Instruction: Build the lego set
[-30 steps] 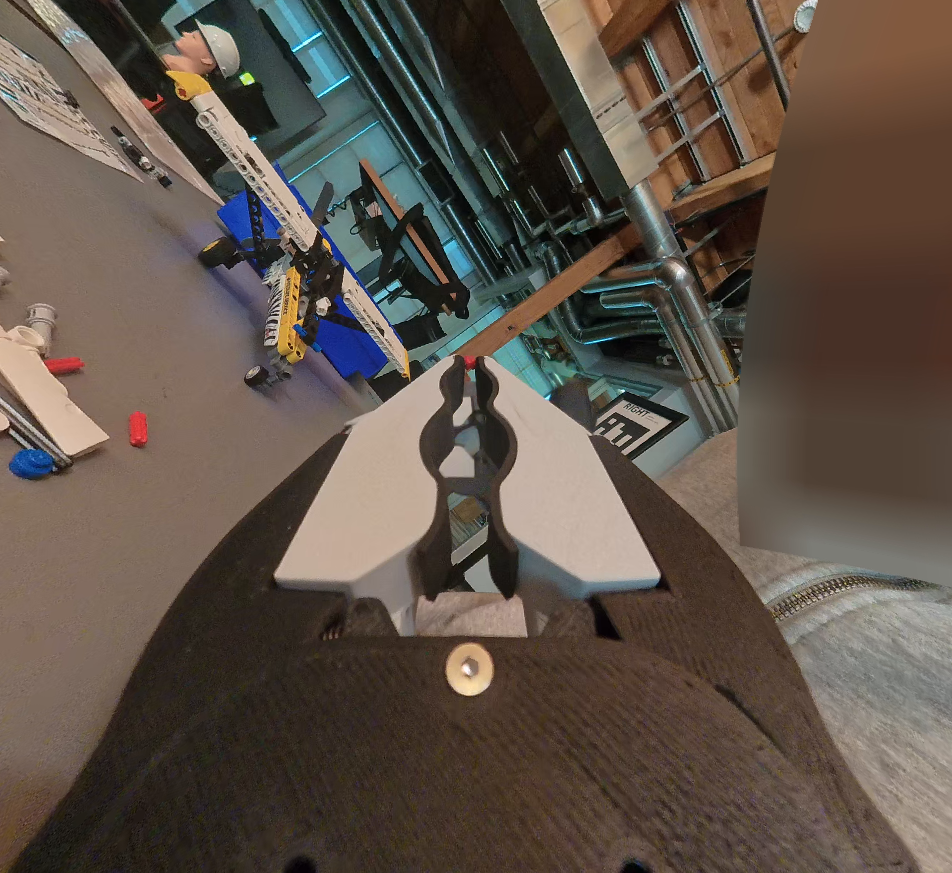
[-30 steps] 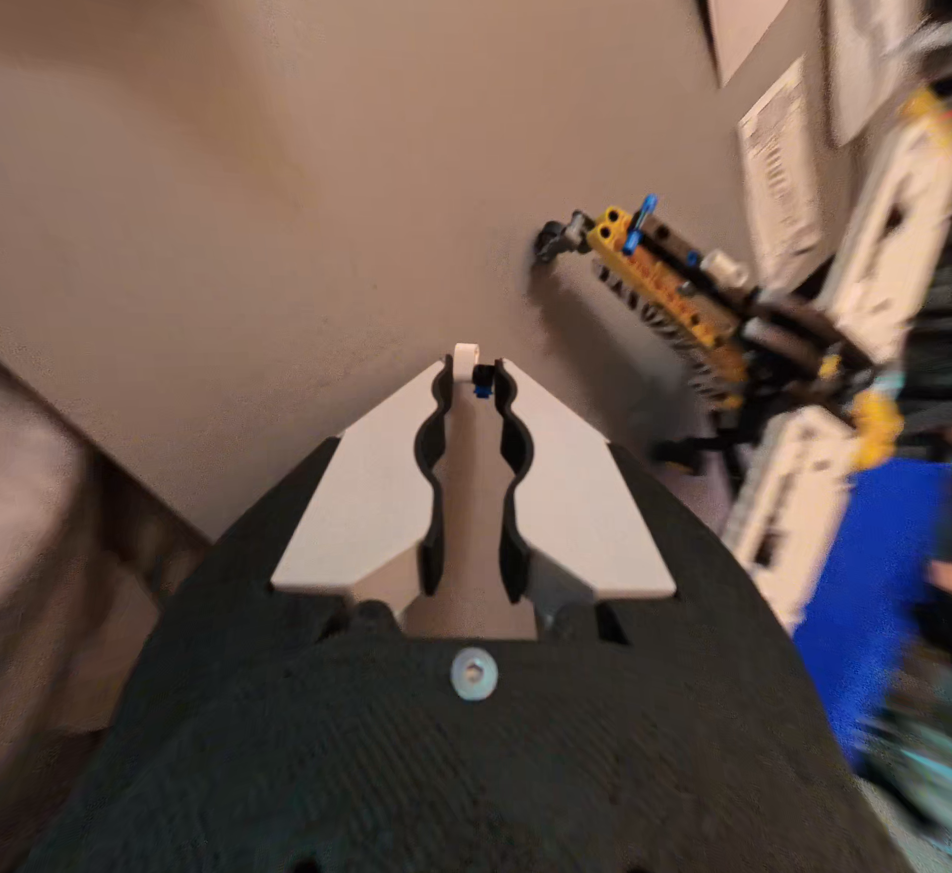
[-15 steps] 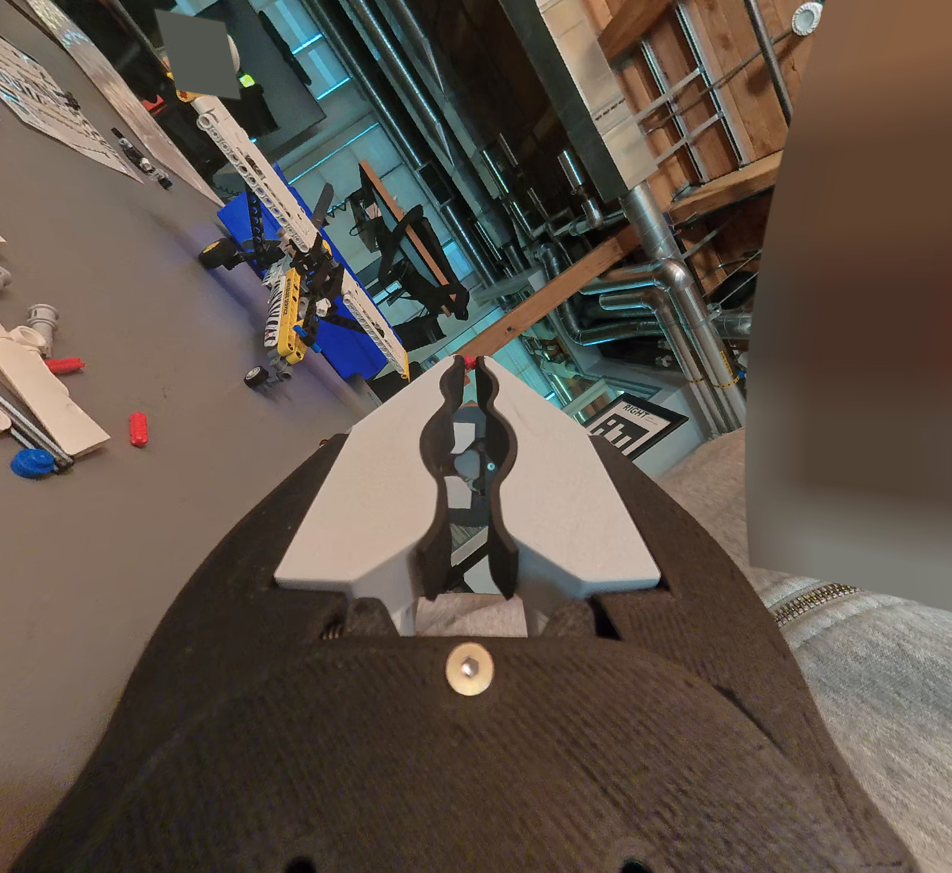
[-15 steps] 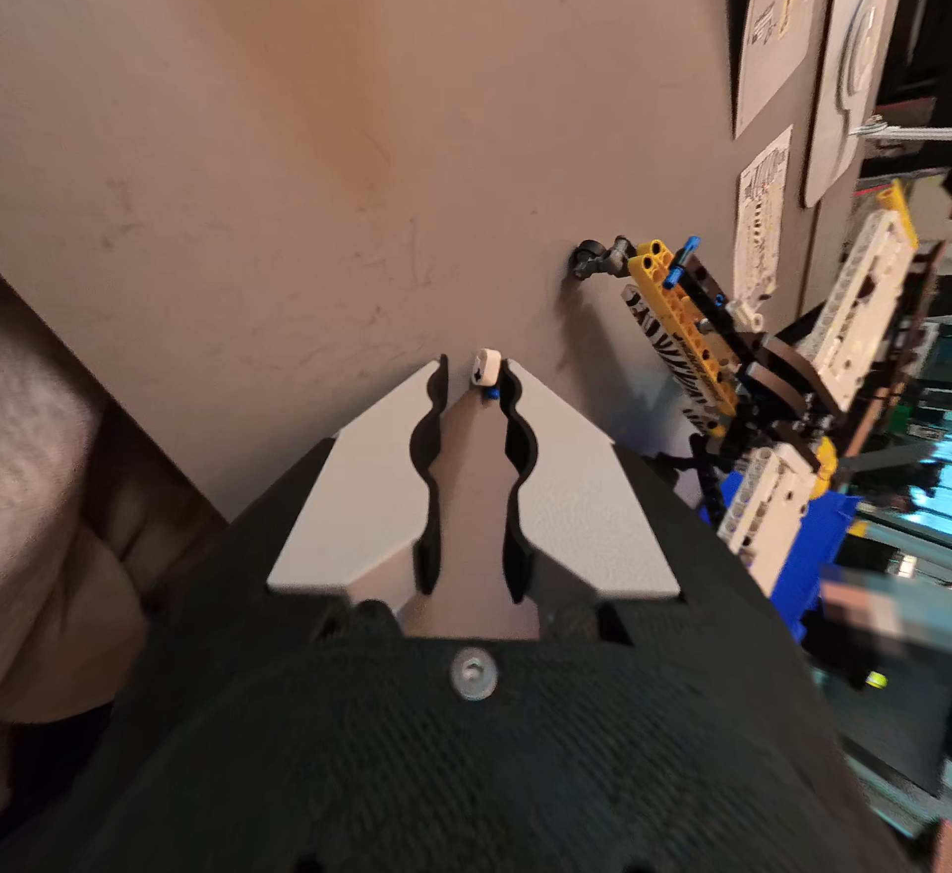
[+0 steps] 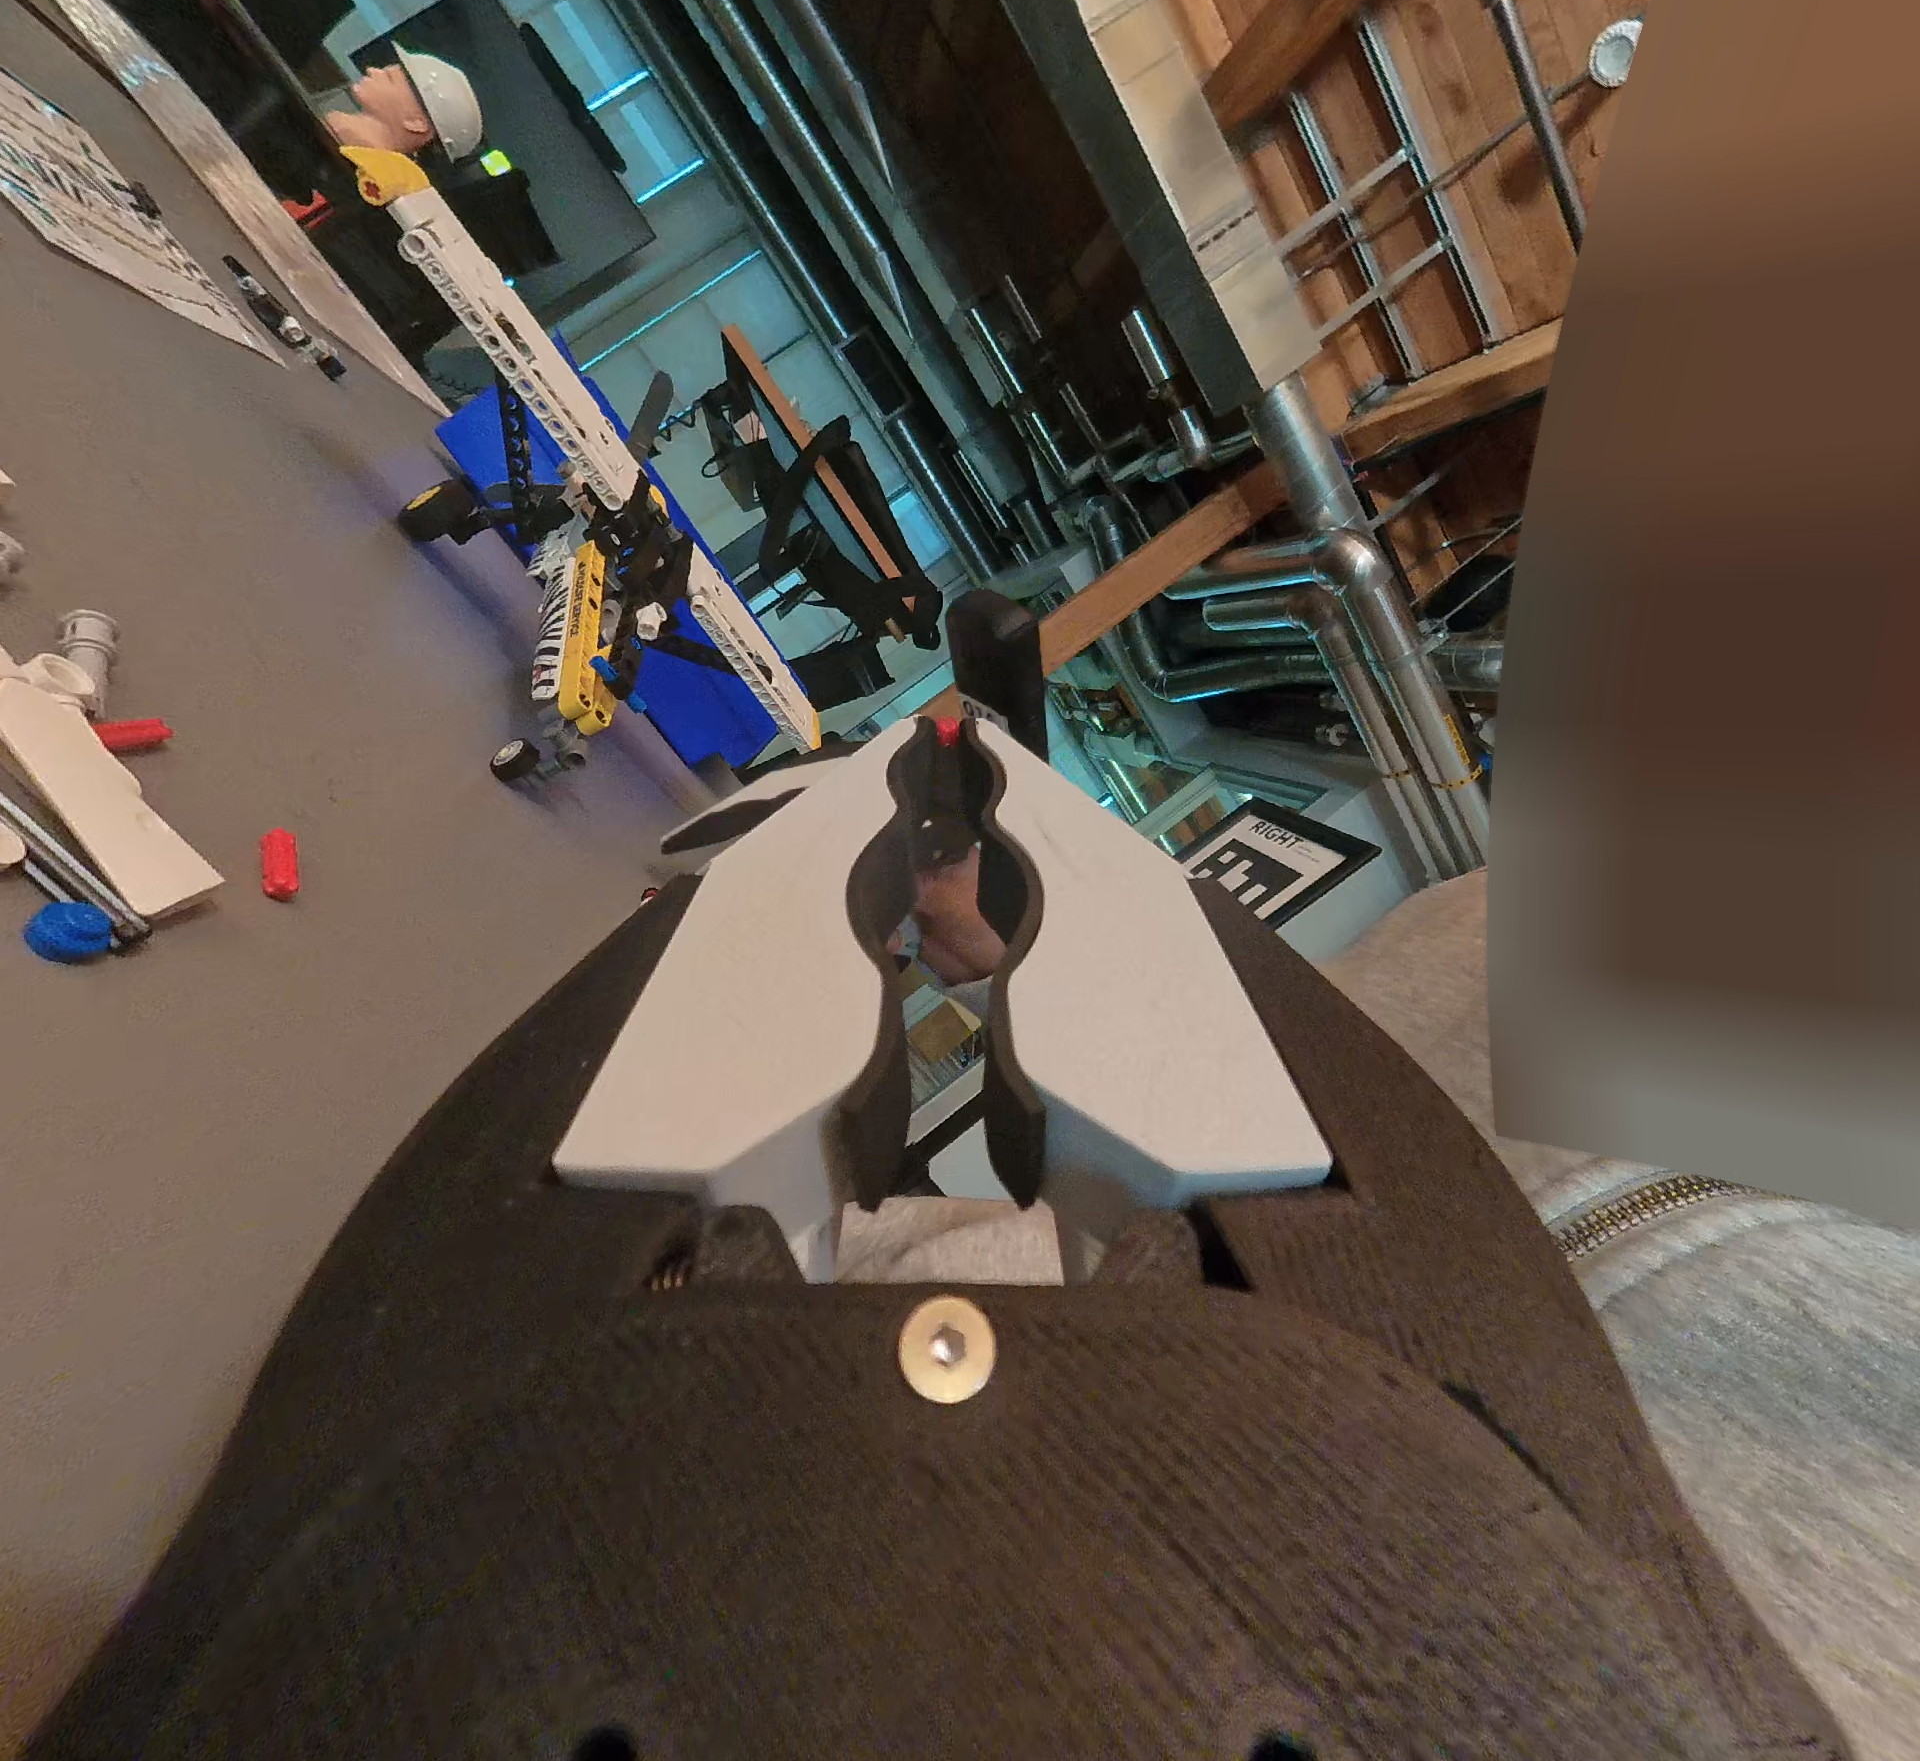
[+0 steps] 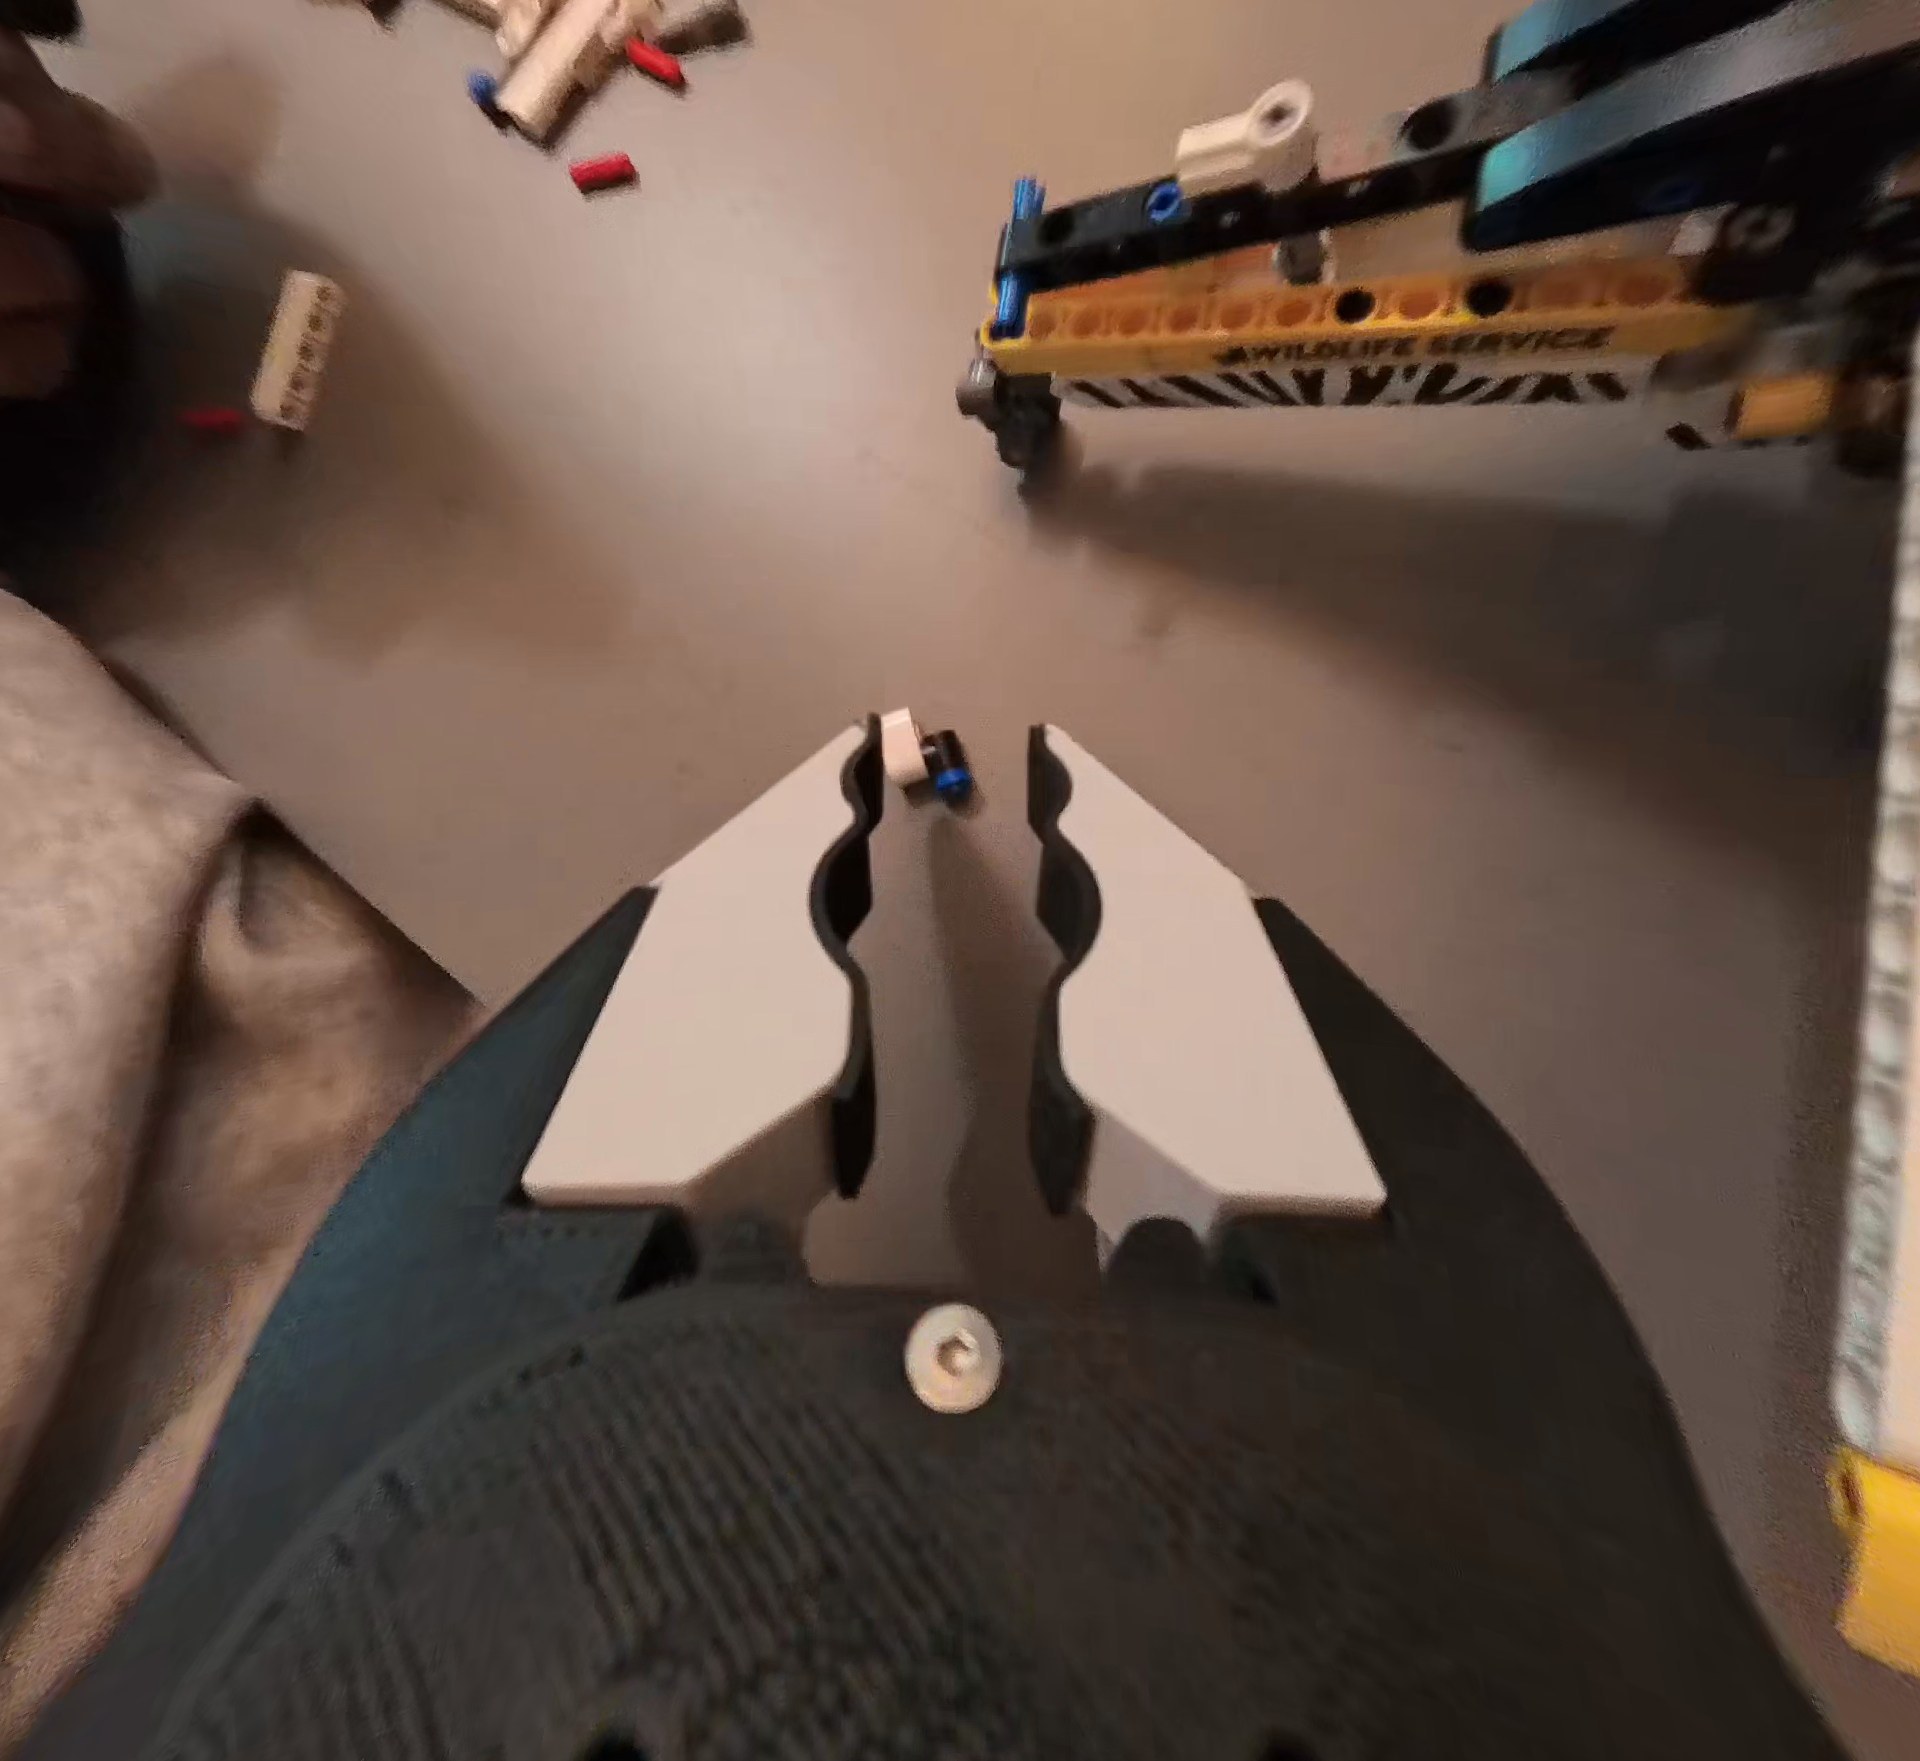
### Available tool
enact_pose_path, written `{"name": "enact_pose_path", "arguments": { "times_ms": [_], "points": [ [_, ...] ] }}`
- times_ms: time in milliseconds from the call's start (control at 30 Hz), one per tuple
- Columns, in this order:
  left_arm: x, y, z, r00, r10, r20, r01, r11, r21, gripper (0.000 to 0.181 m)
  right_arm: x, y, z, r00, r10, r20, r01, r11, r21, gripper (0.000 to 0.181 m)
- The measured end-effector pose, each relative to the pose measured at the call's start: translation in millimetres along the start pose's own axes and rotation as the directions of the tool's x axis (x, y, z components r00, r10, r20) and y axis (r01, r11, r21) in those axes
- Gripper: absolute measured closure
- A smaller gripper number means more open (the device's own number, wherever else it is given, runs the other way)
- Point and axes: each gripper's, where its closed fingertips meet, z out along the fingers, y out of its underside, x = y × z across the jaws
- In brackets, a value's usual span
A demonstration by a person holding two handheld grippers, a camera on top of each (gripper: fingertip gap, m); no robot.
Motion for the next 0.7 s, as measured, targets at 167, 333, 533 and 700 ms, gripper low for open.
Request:
{"name": "enact_pose_path", "arguments": {
  "times_ms": [167,333,533,700],
  "points": [
    [-0.1,-0.1,-0.1,1.0,-0.001,0.0,0.001,1.0,0.001,0.18,-2.3,9.1,8.0,1.0,0.015,0.027,-0.014,0.999,-0.037,0.158],
    [0.0,-0.1,-0.1,1.0,-0.002,-0.001,0.002,1.0,0.001,0.18,-5.5,11.2,9.1,0.998,0.031,0.051,-0.029,0.999,-0.038,0.165],
    [0.0,0.0,-0.1,1.0,-0.001,-0.001,0.001,1.0,0.001,0.18,-11.9,10.8,10.4,0.999,-0.02,0.041,0.022,0.999,-0.036,0.166],
    [-0.1,0.0,0.0,1.0,0.0,0.0,0.0,1.0,0.0,0.179,4.7,0.2,5.7,0.891,-0.37,-0.264,0.369,0.928,-0.055,0.166]
  ]
}}
